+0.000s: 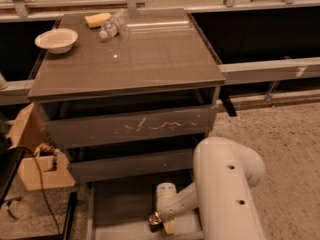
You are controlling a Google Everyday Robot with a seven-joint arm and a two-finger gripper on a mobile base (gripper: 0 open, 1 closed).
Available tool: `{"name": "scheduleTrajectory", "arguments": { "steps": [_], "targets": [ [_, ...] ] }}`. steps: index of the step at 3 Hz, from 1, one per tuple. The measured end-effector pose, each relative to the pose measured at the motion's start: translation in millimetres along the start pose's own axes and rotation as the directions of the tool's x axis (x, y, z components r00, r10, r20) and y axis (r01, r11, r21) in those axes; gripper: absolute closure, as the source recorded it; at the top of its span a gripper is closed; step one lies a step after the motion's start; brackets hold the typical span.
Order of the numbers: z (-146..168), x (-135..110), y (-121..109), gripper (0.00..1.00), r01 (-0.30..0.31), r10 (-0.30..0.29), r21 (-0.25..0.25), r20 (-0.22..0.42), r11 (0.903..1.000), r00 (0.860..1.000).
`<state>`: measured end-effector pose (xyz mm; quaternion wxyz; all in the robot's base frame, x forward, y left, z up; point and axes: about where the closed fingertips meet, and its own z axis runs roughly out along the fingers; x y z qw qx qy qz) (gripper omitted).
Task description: Place orange can into bottom drawer
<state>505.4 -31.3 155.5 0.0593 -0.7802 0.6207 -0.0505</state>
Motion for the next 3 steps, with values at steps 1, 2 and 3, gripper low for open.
{"name": "scheduleTrajectory", "arguments": {
  "steps": [1,2,3],
  "targets": [
    [-21.7,5.1,0.0,0.0,0.032,-0.032,0.074,0.0,0.9967,0.999],
    [-80.7,25.8,2.3,0.0,0.076,-0.087,0.212,0.039,0.9743,0.995],
    [-148.6,87.1,-41.6,0.0,0.14,-0.134,0.354,-0.041,0.9246,0.99]
  ]
}}
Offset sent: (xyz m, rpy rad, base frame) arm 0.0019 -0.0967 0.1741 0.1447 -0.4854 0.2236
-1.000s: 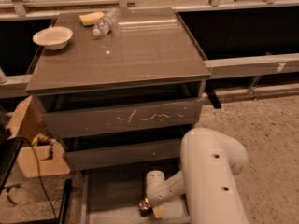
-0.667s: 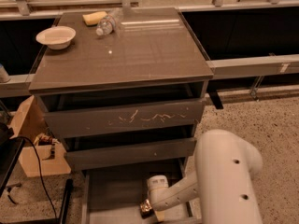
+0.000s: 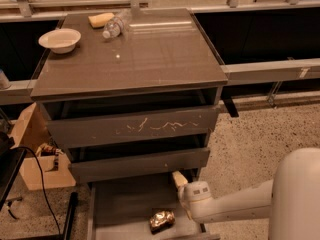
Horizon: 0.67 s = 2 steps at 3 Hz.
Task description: Place orange can into bottom drawer
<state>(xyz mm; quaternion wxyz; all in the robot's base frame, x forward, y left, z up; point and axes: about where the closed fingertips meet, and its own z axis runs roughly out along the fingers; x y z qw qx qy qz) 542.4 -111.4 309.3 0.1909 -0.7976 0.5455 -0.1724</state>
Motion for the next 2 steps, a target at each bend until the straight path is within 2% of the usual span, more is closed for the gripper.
{"name": "scheduleTrajectory", "arguments": {
  "steps": [1,2],
  "targets": [
    [0.0,0.0,0.0,0.0,0.0,0.0,0.0,0.0,1.0,1.0],
    [2.1,2.4,-0.3,0.0,-0.024,0.026,-0.031,0.044,0.9992,0.999]
  ]
}}
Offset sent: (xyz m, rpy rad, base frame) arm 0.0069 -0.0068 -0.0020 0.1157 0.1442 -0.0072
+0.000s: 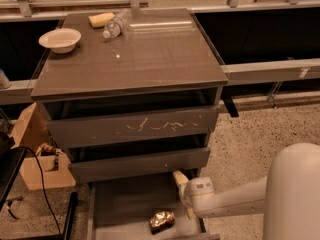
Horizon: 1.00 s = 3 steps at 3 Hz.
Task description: Place orange can into bottom drawer
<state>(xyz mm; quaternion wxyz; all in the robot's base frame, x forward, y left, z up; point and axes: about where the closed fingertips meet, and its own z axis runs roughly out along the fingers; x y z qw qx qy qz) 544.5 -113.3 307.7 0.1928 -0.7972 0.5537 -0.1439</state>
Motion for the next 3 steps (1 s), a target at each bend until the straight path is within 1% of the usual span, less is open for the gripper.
{"name": "scheduleTrajectory", "arguments": {
  "steps": [1,2,3],
  "targets": [
    [3.8,6.6,-4.4,0.0,-0.035,0.038,-0.046,0.065,0.9983,0.997],
    [9.3,4.7,-3.2,0.0,-0.073,0.087,-0.108,0.135,0.9915,0.987],
    [12.5,0.9,4.7,0.0,-0.102,0.133,-0.167,0.181,0.9807,0.974]
  ]
}}
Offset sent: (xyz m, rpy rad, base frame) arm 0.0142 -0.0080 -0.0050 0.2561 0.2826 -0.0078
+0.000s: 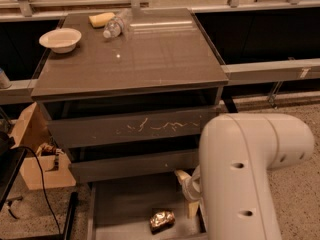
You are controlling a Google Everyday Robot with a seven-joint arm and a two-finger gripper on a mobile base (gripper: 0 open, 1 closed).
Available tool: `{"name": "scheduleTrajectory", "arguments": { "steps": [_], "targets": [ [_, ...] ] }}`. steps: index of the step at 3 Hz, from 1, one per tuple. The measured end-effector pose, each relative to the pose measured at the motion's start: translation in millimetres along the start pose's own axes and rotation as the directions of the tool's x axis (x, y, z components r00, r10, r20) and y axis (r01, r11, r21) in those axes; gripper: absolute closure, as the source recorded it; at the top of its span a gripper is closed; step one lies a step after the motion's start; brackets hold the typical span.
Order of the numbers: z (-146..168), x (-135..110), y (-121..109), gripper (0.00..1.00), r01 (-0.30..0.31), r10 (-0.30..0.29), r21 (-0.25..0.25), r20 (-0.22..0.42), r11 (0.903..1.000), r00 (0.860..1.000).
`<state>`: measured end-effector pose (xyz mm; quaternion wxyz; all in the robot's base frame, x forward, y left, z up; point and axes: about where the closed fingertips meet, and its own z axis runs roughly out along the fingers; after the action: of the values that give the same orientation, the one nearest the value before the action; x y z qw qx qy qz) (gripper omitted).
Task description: Place orange can into bottom drawer
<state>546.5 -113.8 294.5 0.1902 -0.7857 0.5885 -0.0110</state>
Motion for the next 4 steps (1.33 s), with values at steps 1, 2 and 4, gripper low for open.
{"name": "scheduleTrajectory", "arguments": {
  "steps": [1,2,4],
  "targets": [
    [-11.1,2.3,6.2,0.17,-0.032,0.033,-0.017,0.057,0.9993,0.998],
    [-21.0,5.4,8.7,0.4,-0.065,0.067,-0.024,0.107,0.9976,0.992],
    [-22.7,3.7,8.2,0.88,-0.069,0.072,-0.022,0.121,0.9974,0.99]
  ]
}}
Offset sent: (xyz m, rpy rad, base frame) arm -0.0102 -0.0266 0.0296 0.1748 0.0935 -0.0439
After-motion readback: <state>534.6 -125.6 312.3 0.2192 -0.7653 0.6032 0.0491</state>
